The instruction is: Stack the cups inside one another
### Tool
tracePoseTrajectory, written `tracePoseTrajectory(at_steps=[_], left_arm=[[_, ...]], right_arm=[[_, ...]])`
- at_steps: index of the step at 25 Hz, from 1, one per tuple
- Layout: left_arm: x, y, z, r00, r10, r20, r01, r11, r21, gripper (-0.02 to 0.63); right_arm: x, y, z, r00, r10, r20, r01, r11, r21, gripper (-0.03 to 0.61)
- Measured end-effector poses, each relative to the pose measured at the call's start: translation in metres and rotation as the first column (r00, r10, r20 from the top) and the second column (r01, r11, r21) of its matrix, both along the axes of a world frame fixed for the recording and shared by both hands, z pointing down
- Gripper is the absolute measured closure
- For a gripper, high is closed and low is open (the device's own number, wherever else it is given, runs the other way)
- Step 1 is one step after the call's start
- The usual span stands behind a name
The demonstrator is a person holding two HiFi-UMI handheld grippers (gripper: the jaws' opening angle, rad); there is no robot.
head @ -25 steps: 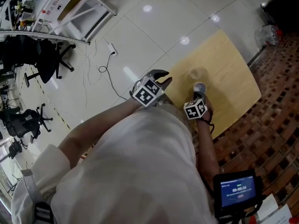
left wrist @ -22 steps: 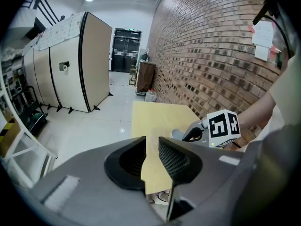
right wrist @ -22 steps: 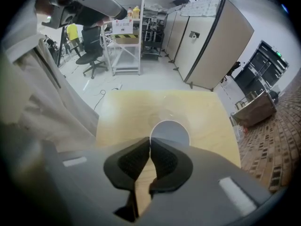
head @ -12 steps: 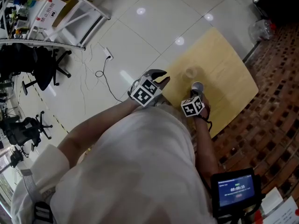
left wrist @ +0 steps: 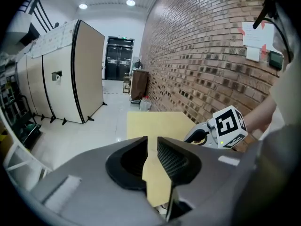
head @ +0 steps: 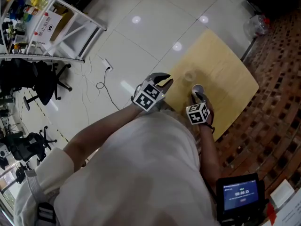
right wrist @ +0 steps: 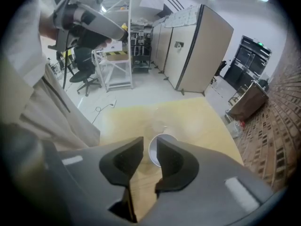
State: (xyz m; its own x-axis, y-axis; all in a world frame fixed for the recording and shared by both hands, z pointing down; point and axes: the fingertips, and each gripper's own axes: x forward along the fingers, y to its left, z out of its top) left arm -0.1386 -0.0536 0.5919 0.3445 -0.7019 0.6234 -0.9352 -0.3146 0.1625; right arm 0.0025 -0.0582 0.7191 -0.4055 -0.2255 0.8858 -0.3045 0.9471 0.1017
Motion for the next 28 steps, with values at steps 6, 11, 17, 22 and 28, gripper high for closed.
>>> tracePoseTrajectory(at_steps=[6,11,17,22,28], left_arm=[[0.011,-0.014,-0.018,0.999,0.026,-0.036,-0.024,0.998,0.061,0.532],[0.016,-0.024,-0.031,0.997,0.05,-0.057,-0.045,0.995,0.091,0.532],[0.02,-0.04,-0.049,0.995,0.057,-0.076,-0.048,0.992,0.119,0.532],[0.026,-0.056,-0.064,0.993,0.068,-0.096,-0.053,0.987,0.149,0.532],[0.033,-0.069,-0.074,0.99,0.097,-0.1,-0.079,0.981,0.176,0.532]], right_arm=[[0.01,-0.015,-0.044,0.984,0.126,0.125,-0.131,0.991,0.034,0.482],[0.014,-0.033,-0.091,0.96,0.188,0.207,-0.212,0.972,0.101,0.482],[0.025,-0.056,-0.154,0.909,0.252,0.331,-0.315,0.937,0.151,0.483],[0.045,-0.071,-0.205,0.848,0.295,0.44,-0.409,0.892,0.19,0.483],[0.072,-0.081,-0.248,0.764,0.314,0.564,-0.519,0.818,0.248,0.483]])
